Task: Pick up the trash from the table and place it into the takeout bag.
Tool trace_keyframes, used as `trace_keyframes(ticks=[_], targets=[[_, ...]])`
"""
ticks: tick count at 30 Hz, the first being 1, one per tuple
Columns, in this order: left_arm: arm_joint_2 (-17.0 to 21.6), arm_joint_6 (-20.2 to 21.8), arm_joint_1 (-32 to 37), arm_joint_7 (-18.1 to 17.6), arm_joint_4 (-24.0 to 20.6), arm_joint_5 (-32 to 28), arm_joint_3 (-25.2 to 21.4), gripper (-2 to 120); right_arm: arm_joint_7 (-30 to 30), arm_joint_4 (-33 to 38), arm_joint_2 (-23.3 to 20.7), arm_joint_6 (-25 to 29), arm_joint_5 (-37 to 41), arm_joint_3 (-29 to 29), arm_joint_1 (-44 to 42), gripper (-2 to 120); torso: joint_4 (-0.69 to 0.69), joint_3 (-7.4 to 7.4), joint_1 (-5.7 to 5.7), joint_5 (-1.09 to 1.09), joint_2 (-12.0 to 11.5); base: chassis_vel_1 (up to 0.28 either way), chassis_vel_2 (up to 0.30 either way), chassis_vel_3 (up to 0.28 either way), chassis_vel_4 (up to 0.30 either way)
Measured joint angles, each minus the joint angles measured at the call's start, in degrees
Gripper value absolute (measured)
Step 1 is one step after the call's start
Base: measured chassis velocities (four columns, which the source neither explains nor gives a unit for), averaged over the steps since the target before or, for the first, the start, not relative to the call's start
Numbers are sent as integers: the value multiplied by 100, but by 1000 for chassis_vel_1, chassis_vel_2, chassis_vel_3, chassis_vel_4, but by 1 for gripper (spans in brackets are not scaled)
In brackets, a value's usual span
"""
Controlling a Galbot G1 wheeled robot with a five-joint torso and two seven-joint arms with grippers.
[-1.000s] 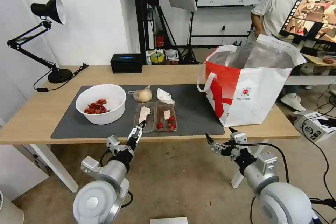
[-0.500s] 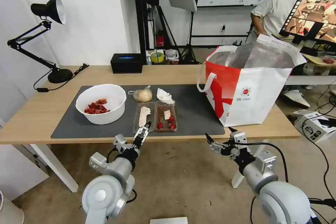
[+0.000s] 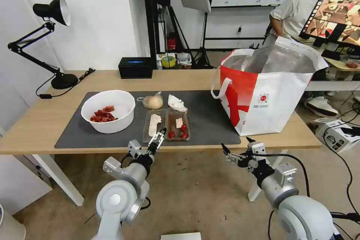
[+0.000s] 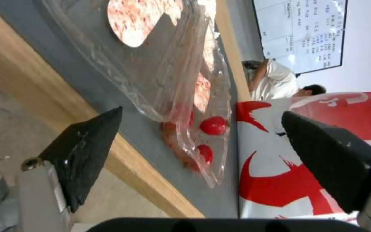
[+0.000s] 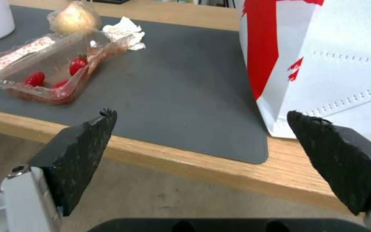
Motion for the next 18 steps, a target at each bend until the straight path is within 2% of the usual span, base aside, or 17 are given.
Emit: trace_keyframes(ticks=[18], targets=[[-23, -39, -304, -161, 276, -63, 62, 100, 14, -30, 40, 15, -55, -9, -45, 100, 0, 0, 0, 0, 0, 0, 0, 0, 0]])
